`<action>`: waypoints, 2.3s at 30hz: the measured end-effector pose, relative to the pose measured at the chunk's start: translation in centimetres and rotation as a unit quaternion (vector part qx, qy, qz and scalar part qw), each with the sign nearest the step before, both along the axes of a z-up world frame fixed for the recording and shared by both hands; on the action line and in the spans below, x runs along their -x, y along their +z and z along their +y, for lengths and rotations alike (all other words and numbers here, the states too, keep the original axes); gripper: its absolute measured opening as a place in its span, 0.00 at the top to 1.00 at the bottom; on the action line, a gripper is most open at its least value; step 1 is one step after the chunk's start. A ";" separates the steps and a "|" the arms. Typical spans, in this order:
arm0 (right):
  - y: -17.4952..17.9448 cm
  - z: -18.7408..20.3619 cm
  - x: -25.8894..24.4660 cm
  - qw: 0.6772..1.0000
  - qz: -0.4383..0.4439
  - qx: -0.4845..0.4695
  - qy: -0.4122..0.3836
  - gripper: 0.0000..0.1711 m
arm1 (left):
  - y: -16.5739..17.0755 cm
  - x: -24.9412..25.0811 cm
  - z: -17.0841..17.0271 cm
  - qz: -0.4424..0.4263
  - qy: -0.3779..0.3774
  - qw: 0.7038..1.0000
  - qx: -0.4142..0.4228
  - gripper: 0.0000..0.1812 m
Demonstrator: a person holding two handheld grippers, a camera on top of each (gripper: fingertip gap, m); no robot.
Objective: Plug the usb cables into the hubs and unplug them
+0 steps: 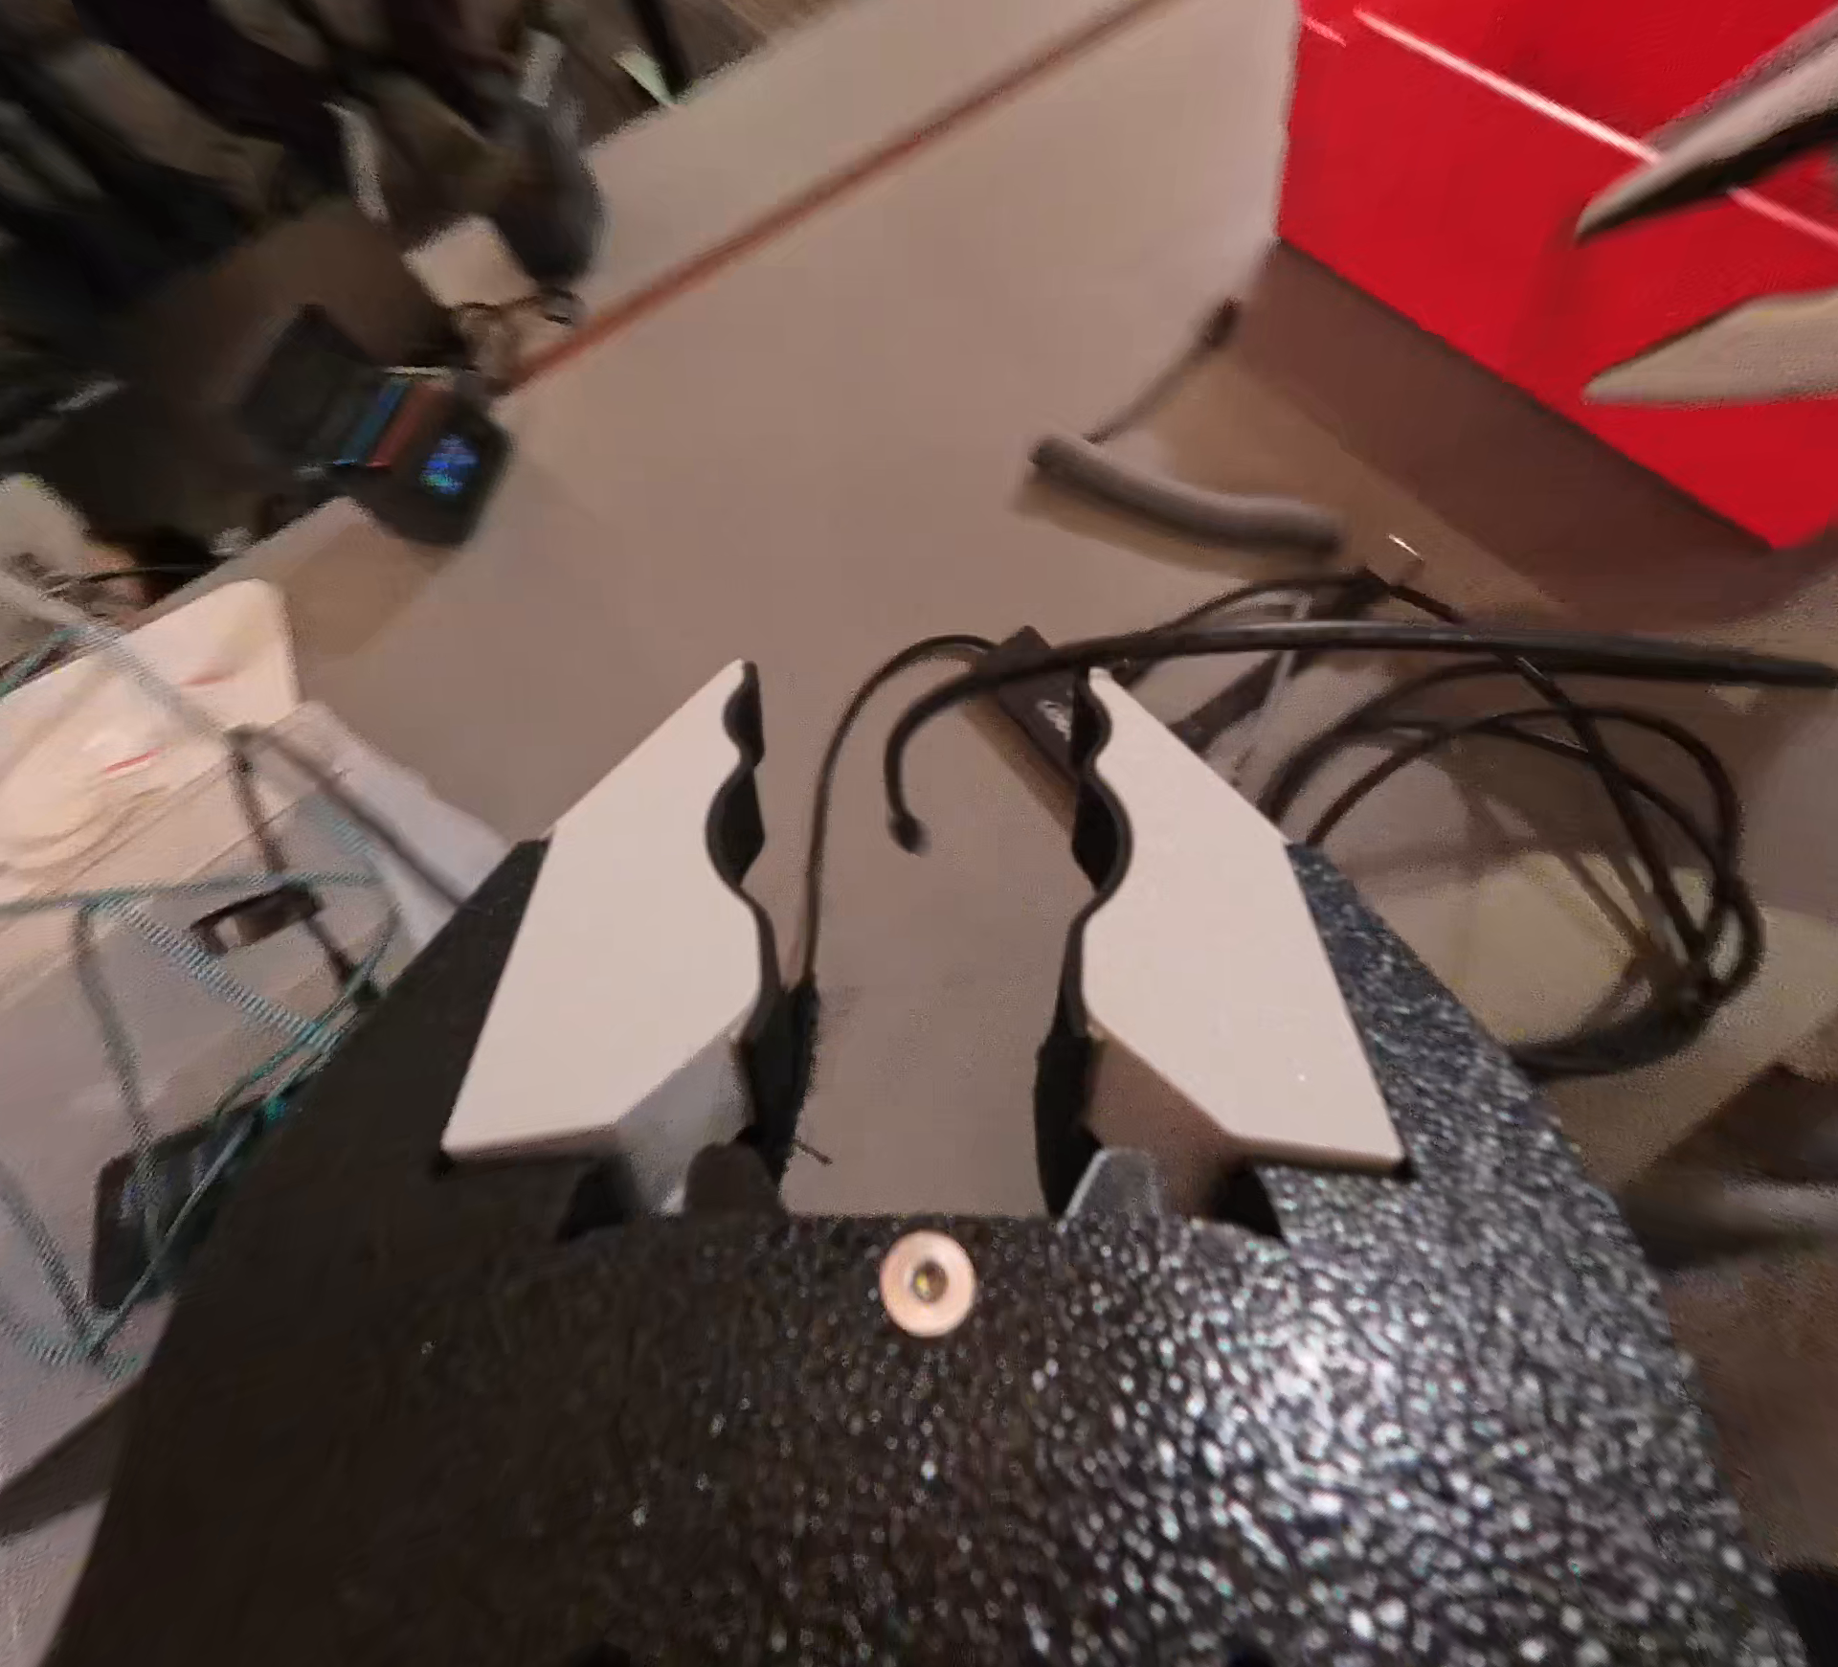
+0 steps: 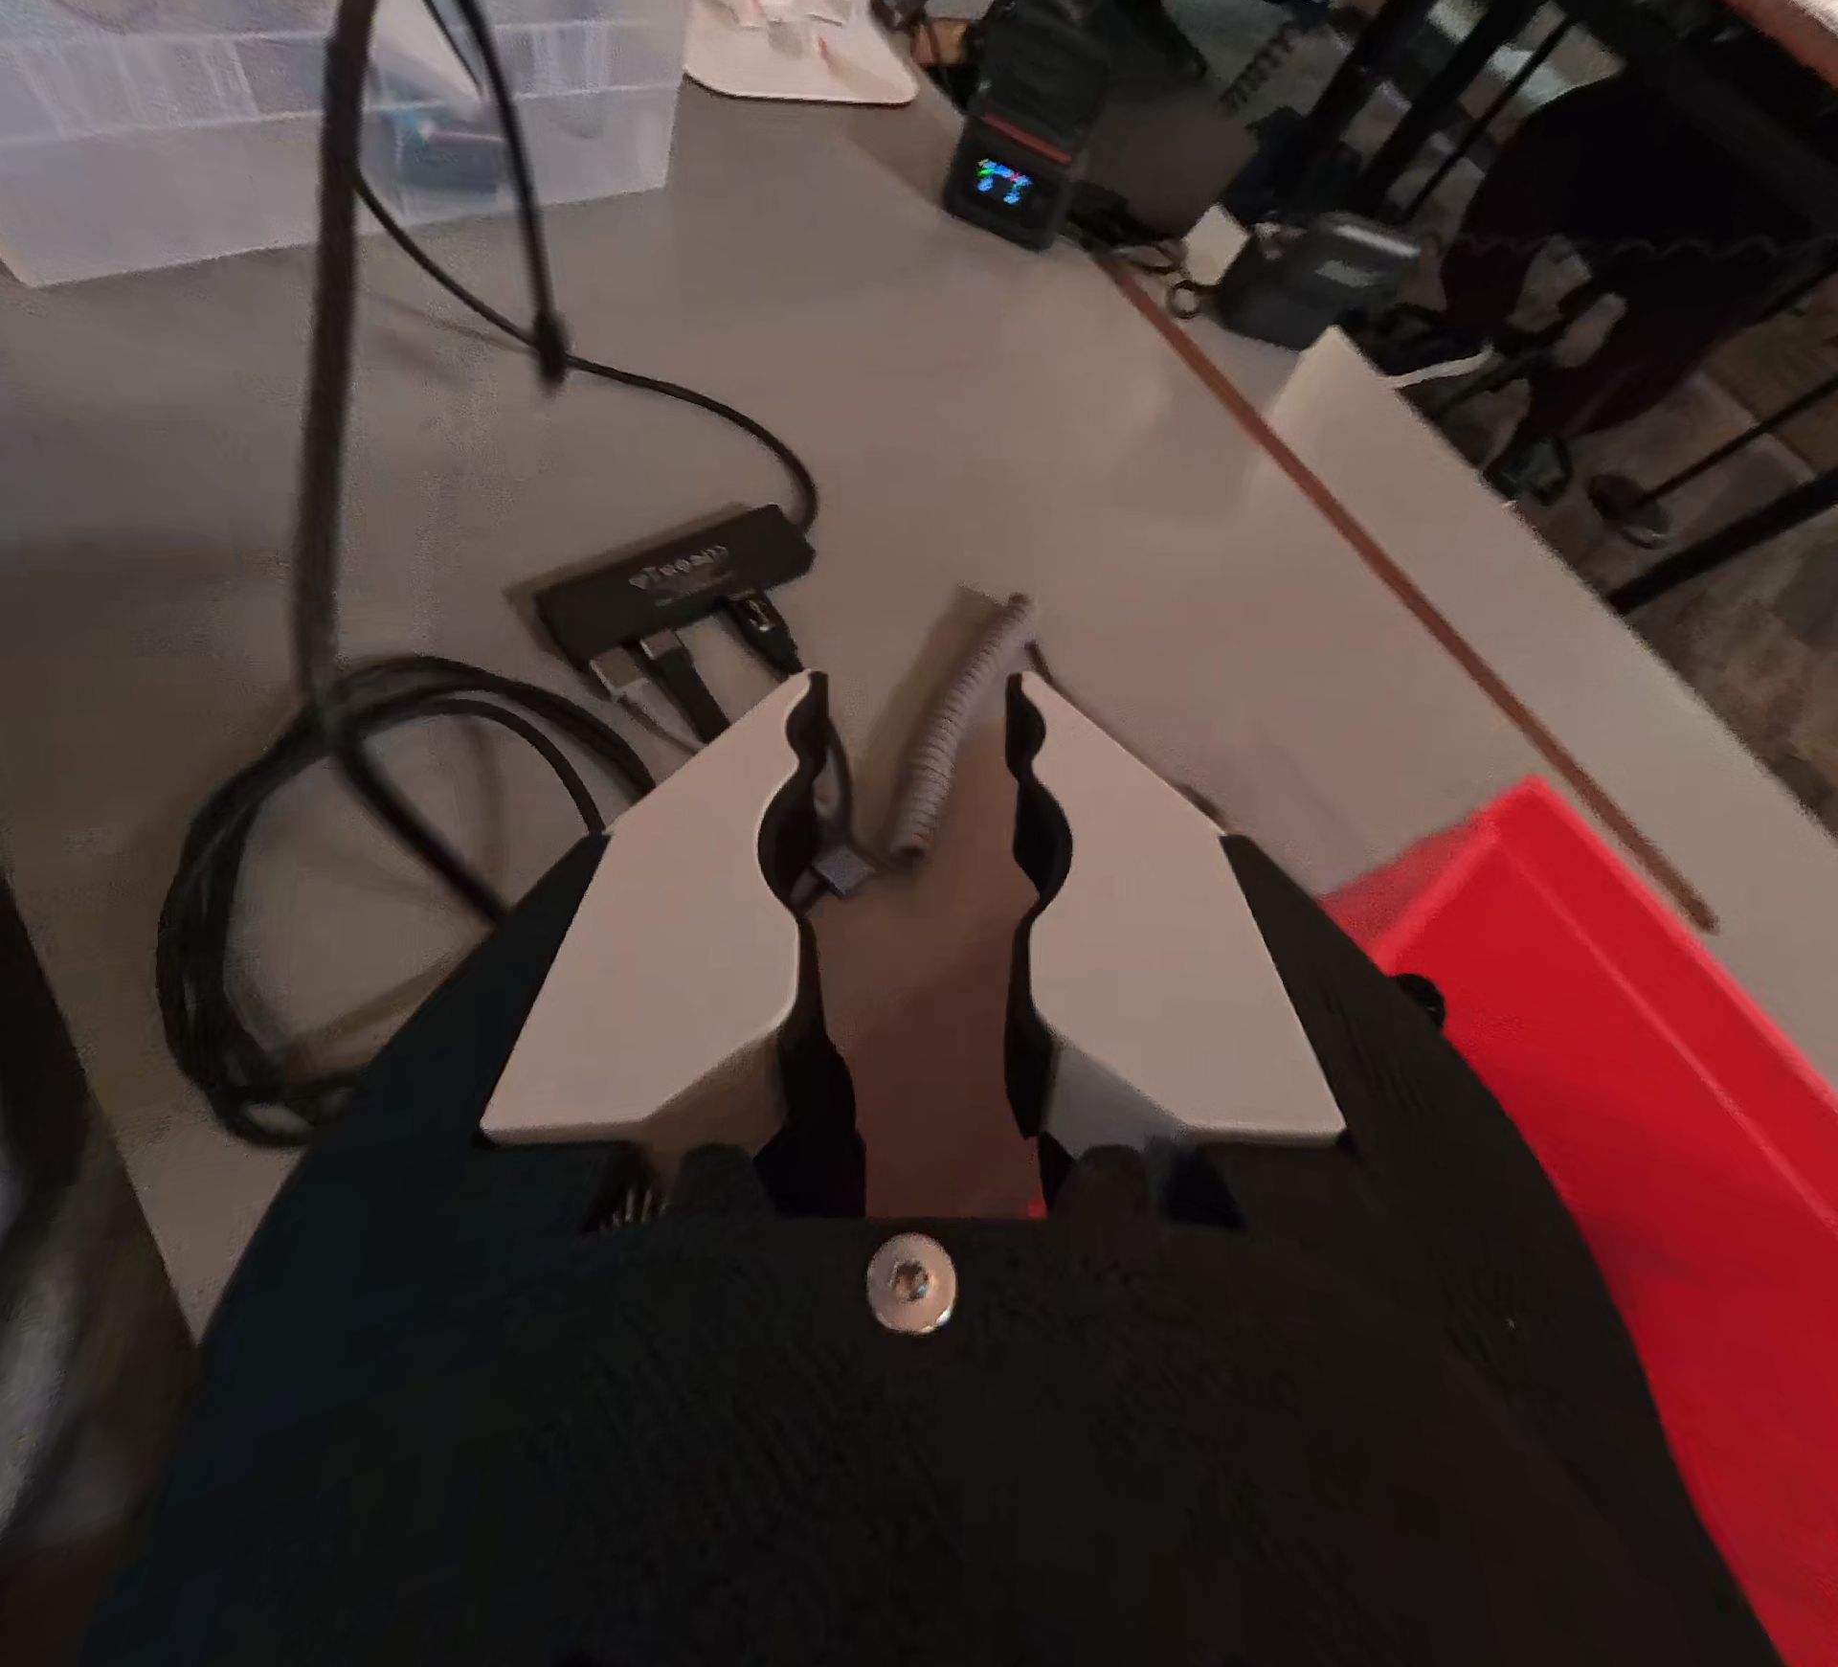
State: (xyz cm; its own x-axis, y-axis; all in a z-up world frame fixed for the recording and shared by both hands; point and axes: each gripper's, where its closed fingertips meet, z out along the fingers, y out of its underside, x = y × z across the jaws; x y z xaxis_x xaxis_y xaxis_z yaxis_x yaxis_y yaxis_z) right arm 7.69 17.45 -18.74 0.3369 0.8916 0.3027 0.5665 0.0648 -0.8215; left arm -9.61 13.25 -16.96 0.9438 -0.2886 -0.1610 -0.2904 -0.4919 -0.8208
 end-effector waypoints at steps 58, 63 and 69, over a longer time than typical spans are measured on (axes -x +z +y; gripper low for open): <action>-12.1 6.3 9.4 0.991 -0.112 0.044 0.051 0.92 | -8.8 3.5 0.0 0.217 0.032 0.976 -0.005 0.77; -12.7 6.6 8.7 0.991 -0.106 0.071 0.050 0.92 | -8.5 7.1 4.2 0.576 0.024 0.816 0.038 0.54; -12.7 6.6 8.5 0.990 -0.111 0.076 0.052 0.92 | -9.9 10.3 5.7 0.578 0.067 0.804 0.118 1.00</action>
